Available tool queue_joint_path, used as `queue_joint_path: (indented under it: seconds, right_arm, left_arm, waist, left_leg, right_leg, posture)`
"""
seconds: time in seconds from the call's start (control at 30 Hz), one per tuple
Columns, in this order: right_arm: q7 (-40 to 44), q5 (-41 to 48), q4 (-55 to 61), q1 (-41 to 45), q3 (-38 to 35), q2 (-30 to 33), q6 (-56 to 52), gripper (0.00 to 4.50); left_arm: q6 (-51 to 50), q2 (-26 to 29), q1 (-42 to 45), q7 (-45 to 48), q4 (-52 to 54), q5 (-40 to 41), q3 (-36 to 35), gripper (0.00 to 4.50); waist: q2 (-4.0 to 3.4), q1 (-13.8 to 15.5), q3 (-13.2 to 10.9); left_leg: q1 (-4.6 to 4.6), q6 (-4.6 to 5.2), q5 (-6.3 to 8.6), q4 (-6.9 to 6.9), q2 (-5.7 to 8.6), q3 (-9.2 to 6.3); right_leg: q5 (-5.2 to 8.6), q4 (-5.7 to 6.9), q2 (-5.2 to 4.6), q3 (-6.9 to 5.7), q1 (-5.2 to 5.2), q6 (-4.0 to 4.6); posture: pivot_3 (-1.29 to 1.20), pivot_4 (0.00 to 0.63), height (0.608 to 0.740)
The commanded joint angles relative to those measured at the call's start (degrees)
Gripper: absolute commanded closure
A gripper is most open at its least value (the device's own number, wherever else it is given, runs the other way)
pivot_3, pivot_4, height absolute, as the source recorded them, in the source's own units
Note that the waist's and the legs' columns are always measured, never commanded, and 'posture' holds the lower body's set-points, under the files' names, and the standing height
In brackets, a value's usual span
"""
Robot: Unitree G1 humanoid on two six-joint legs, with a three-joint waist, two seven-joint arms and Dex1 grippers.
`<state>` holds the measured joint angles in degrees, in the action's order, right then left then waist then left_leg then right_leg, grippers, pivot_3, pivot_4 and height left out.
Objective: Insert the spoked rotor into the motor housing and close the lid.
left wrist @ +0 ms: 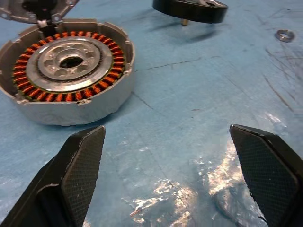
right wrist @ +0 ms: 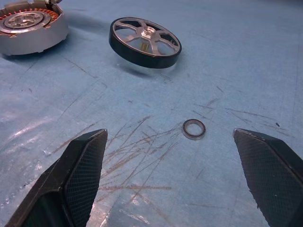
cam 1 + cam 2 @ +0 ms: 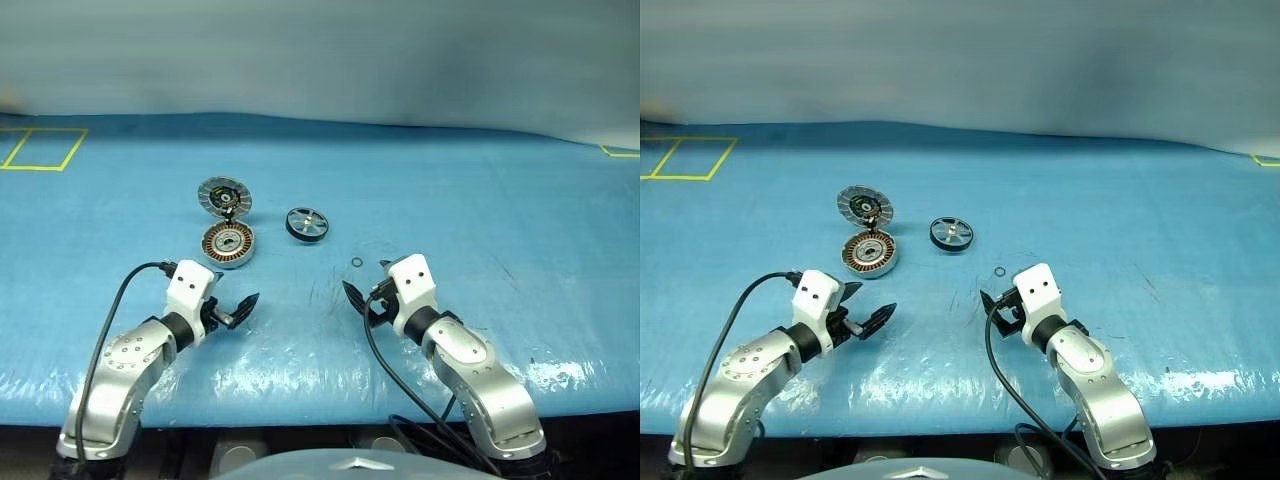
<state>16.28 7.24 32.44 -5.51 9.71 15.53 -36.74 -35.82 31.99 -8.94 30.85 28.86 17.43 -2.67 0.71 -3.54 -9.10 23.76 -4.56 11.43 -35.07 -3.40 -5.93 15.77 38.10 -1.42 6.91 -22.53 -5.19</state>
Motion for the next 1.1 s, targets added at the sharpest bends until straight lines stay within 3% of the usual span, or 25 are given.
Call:
queue_joint_path:
  seconds: [0.03,0.27,0.47,0.8,1.1]
  right_arm:
    - [0.72,1.11,1.20,0.23,0.06,-1.02,3.45,0.03]
    - [1.82,-0.46,-0.87,-1.24,2.09,-1.46,11.60,0.03]
    - [1.50,-0.79,-2.53,-1.29,2.52,-1.74,12.87,0.03]
    - [2.13,-4.23,-3.75,-4.09,5.48,-1.37,23.02,0.03]
    - [0.63,-6.27,-5.22,-4.76,5.88,-2.28,23.94,0.03]
  left_arm:
    - [-0.50,7.01,3.25,6.95,1.17,1.36,-1.07,0.02]
    - [0.09,21.16,16.93,18.62,-7.38,-0.61,2.72,0.02]
    - [6.81,26.39,30.99,28.99,-18.76,-8.52,13.17,0.02]
    - [16.65,23.55,48.54,44.87,-36.58,-19.35,26.64,0.02]
    - [23.21,18.86,56.70,48.86,-47.96,-25.87,29.17,0.02]
  waist:
    - [0.01,0.01,-0.03]
    - [0.03,0.02,-0.11]
    - [0.03,-0.06,-0.30]
    - [0.05,-0.11,-0.39]
    - [0.07,-0.06,-0.41]
  left_leg:
    - [0.00,0.00,0.00,-0.01,-0.01,0.00]
    - [0.02,0.00,0.00,0.02,-0.02,0.06]
    - [0.05,0.00,0.00,0.11,-0.03,0.06]
    - [0.15,0.03,0.02,0.10,-0.06,0.06]
    - [0.15,0.03,0.01,0.02,-0.07,0.04]
  right_leg:
    - [0.01,0.02,0.01,-0.01,-0.01,0.01]
    - [0.01,0.00,0.01,0.00,-0.07,0.02]
    - [0.02,0.01,0.02,-0.02,-0.11,0.03]
    - [-0.02,0.08,0.07,-0.02,-0.20,-0.05]
    - [-0.09,0.16,0.10,-0.02,-0.20,-0.19]
  posture:
    - [0.00,0.150,0.740]
    - [0.00,0.150,0.740]
    - [0.00,0.150,0.740]
    - [0.00,0.150,0.740]
    - [0.00,0.150,0.740]
